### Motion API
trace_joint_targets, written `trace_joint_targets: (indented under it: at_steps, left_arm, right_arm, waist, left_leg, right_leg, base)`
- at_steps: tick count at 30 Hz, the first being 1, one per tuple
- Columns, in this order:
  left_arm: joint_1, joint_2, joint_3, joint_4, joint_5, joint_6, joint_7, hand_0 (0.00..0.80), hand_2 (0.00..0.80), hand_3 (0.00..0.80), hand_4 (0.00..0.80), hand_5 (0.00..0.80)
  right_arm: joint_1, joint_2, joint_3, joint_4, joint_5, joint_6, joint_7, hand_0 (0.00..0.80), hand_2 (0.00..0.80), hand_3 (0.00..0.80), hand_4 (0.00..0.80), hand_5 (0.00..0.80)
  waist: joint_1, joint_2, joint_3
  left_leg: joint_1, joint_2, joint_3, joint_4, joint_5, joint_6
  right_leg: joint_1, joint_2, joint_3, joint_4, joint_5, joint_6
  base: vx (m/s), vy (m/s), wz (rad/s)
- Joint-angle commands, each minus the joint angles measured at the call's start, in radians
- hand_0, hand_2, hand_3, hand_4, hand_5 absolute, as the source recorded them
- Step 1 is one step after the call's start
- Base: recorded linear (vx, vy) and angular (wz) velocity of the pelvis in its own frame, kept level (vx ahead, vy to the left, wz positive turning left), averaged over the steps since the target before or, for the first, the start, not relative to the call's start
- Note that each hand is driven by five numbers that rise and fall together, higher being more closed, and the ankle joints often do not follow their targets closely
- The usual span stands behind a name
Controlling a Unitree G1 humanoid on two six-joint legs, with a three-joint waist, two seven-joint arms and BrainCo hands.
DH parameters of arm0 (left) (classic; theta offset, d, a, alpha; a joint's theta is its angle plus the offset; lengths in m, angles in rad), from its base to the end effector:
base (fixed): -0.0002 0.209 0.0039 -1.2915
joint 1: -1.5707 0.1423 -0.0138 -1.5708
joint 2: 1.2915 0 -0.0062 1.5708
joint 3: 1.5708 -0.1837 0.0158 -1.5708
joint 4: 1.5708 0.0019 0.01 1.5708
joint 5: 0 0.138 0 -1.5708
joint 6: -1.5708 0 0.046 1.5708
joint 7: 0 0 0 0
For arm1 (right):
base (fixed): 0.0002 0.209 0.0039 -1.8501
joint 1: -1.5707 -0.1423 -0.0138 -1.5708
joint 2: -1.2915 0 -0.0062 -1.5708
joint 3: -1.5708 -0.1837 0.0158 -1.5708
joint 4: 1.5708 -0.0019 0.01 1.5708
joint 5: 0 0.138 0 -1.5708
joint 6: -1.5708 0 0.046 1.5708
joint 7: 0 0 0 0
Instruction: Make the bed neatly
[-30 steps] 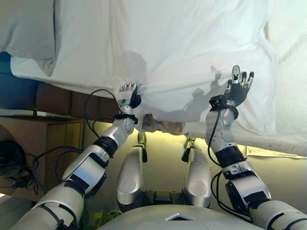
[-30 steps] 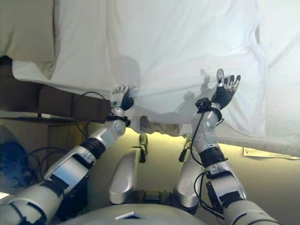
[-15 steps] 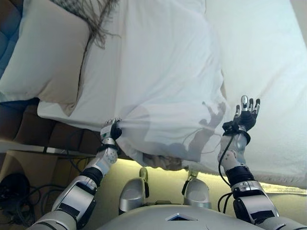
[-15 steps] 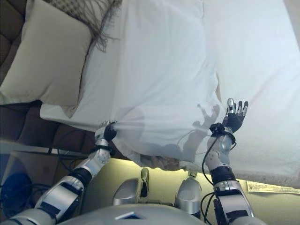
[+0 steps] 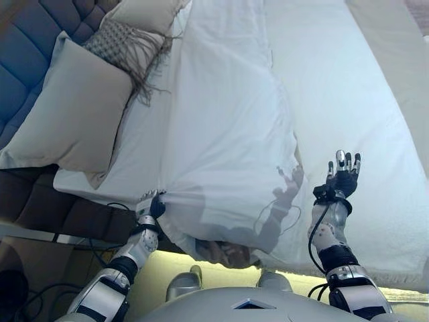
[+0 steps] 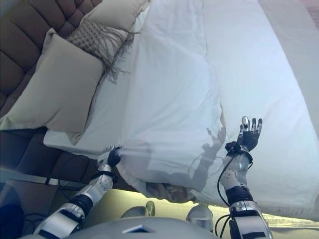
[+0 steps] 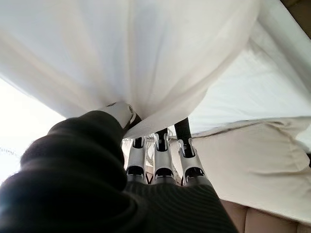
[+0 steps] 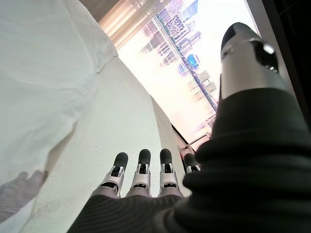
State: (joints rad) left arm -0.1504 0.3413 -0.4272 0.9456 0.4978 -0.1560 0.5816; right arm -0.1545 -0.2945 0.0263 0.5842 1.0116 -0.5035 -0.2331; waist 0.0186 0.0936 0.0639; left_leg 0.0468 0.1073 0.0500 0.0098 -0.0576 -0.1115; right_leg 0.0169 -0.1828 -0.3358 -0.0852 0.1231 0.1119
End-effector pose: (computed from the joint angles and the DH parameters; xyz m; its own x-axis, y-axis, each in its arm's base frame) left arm 0.1639 0.2046 -0.0760 0.9483 0.1649 -0.2711 0.1673 0.4662 0.8687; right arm 0.2132 -0.2356 0.0009 0.8091 -0.5693 -0.1457 0.5420 0.6269 0.5597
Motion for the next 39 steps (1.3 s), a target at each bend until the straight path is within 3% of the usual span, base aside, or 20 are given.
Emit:
trace_joint_targets:
  at_steps: [1, 11, 23, 29, 34, 39]
  left_arm:
    - [0.054, 0.184, 0.078, 0.092, -0.001, 0.092, 0.02, 0.8, 0.8, 0.8, 0.8, 0.8]
    - [0.089, 0.286, 0.2, 0.171, 0.055, 0.133, 0.02, 0.8, 0.8, 0.8, 0.8, 0.8]
    - [0.097, 0.349, 0.23, 0.158, 0.223, 0.143, 0.03, 0.8, 0.8, 0.8, 0.8, 0.8]
    - [0.129, 0.437, 0.297, 0.126, 0.231, 0.165, -0.015, 0.8, 0.8, 0.8, 0.8, 0.8]
    - [0.137, 0.448, 0.345, 0.175, 0.106, 0.187, -0.019, 0.8, 0.8, 0.8, 0.8, 0.8]
    - [0.121, 0.425, 0.347, 0.197, 0.132, 0.169, -0.005, 0.8, 0.8, 0.8, 0.8, 0.8]
  right_arm:
    - [0.015, -0.028, -0.075, 0.028, -0.025, 0.016, 0.035, 0.0, 0.0, 0.0, 0.0, 0.0]
    - [0.037, -0.066, -0.138, 0.128, -0.016, 0.033, 0.091, 0.0, 0.0, 0.0, 0.0, 0.0]
    - [0.02, -0.097, -0.178, 0.197, -0.031, 0.029, 0.148, 0.0, 0.0, 0.0, 0.0, 0.0]
    - [0.009, -0.119, -0.205, 0.213, -0.038, 0.039, 0.169, 0.0, 0.0, 0.0, 0.0, 0.0]
    - [0.003, -0.113, -0.208, 0.239, -0.035, 0.033, 0.193, 0.0, 0.0, 0.0, 0.0, 0.0]
    - [-0.002, -0.092, -0.197, 0.253, -0.037, 0.019, 0.178, 0.0, 0.0, 0.0, 0.0, 0.0]
  waist:
    - [0.082, -0.038, -0.026]
    - [0.094, -0.031, -0.066]
    - [0.119, -0.018, -0.077]
    - [0.135, -0.019, -0.081]
    - [0.145, -0.022, -0.084]
    - [0.154, -0.025, -0.09]
  left_leg:
    - [-0.077, -0.018, -0.011, -0.012, 0.103, 0.041]
    - [-0.063, -0.023, -0.018, -0.034, 0.111, 0.039]
    - [-0.068, -0.048, -0.031, -0.032, 0.096, 0.049]
    - [-0.067, -0.054, -0.019, -0.038, 0.09, 0.055]
    - [-0.062, -0.061, -0.022, -0.044, 0.087, 0.062]
    - [-0.057, -0.067, -0.028, -0.054, 0.087, 0.07]
  right_leg:
    - [0.047, -0.06, 0.002, 0.126, -0.114, 0.056]
    - [0.061, -0.055, -0.008, 0.118, -0.113, 0.06]
    - [0.065, -0.08, -0.019, 0.098, -0.092, 0.072]
    - [0.059, -0.096, -0.023, 0.082, -0.07, 0.082]
    - [0.056, -0.105, -0.025, 0.081, -0.061, 0.084]
    - [0.055, -0.112, -0.028, 0.087, -0.059, 0.086]
  base:
    - [0.03, 0.034, -0.01]
    - [0.032, 0.061, 0.0]
    - [0.011, 0.121, 0.0]
    - [-0.006, 0.116, 0.0]
    - [-0.002, 0.054, 0.01]
    - [0.0, 0.0, 0.0]
